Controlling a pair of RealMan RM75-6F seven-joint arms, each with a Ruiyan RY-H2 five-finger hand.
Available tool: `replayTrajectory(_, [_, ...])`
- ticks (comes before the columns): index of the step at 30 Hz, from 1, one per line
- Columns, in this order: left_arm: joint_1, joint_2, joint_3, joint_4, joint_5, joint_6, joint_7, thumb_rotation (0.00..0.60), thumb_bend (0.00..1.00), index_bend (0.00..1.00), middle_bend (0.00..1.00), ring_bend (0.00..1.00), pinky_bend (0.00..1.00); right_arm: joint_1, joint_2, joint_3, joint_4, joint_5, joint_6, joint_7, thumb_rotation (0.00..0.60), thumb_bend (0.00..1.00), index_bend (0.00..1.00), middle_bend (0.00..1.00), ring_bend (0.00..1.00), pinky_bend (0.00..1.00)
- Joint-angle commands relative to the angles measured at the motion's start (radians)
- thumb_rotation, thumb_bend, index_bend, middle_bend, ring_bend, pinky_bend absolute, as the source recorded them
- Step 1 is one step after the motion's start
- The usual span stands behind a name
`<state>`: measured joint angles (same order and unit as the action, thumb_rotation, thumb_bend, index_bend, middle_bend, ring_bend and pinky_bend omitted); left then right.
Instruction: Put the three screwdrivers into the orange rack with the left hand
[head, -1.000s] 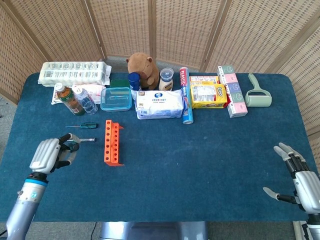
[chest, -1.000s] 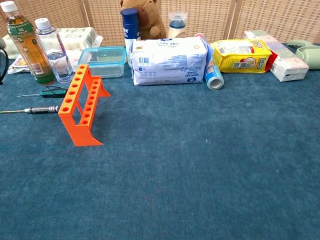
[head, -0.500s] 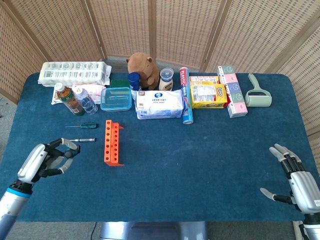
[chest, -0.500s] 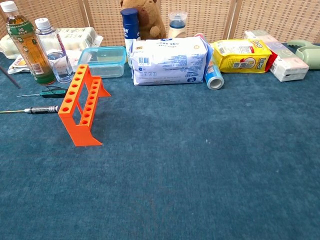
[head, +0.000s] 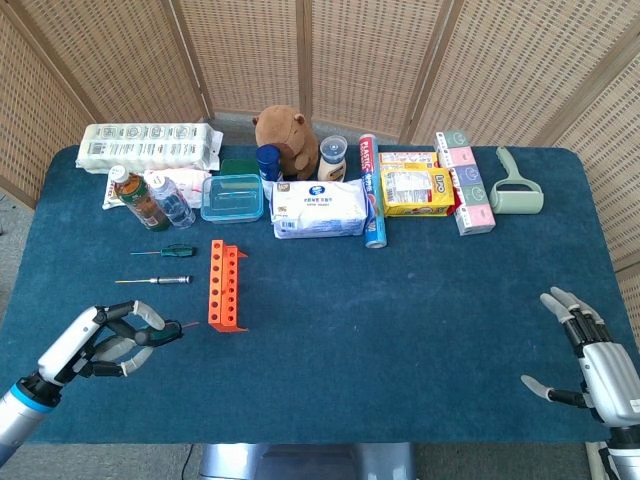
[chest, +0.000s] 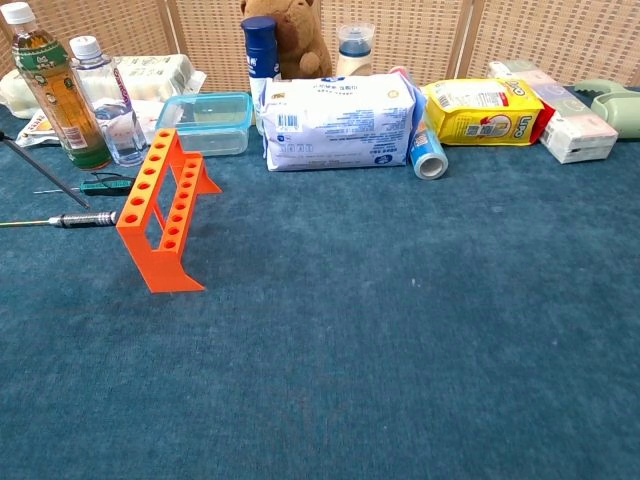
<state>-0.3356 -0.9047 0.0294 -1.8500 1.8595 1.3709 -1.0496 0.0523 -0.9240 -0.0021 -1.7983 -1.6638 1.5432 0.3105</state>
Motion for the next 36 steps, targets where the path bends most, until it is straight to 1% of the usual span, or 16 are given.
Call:
replayTrajectory(1, [-0.022,-0.015,0.011,0.022,0.001,-0.002,-0.036,0.6,0.42,0.59,0.97,1.0,1.0,-0.001,0.001,0.0,0.001,0.0,0.002,0.002,0.6,0.02,0.07,0.03,0.0,0.0])
replayTrajectory(7, [-0.045,-0.043,0.017,0.038,-0.008,-0.002,-0.043,0.6,0.42,0.61,0.97,1.0,1.0,-0.001,0.004,0.002,0.002,0.006,0.002,0.011,0.6,0.02,0.07,0.03,0.0,0.0])
replayTrajectory(13, [-0.053,-0.069,0.006,0.038,-0.063,-0.004,0.0,0.6,0.42,0.61,0.97,1.0,1.0,0.0,0.006,0.002,0.005,0.009,0.0,0.02,0.6,0.02,0.07,0.03,0.0,0.0])
replayTrajectory(20, [-0.065,-0.081,0.007,0.029,-0.093,-0.026,0.03,0.6,0.42,0.61,0.97,1.0,1.0,0.0,0.007,0.003,0.006,0.009,0.003,0.023,0.6,0.02,0.07,0.03,0.0,0.0])
replayTrajectory(36, [-0.085,-0.097,0.022,0.025,-0.109,-0.043,0.023,0.6,0.42,0.61,0.97,1.0,1.0,-0.001,0.009,0.004,0.008,0.012,0.004,0.032,0.6,0.02,0.07,0.03,0.0,0.0])
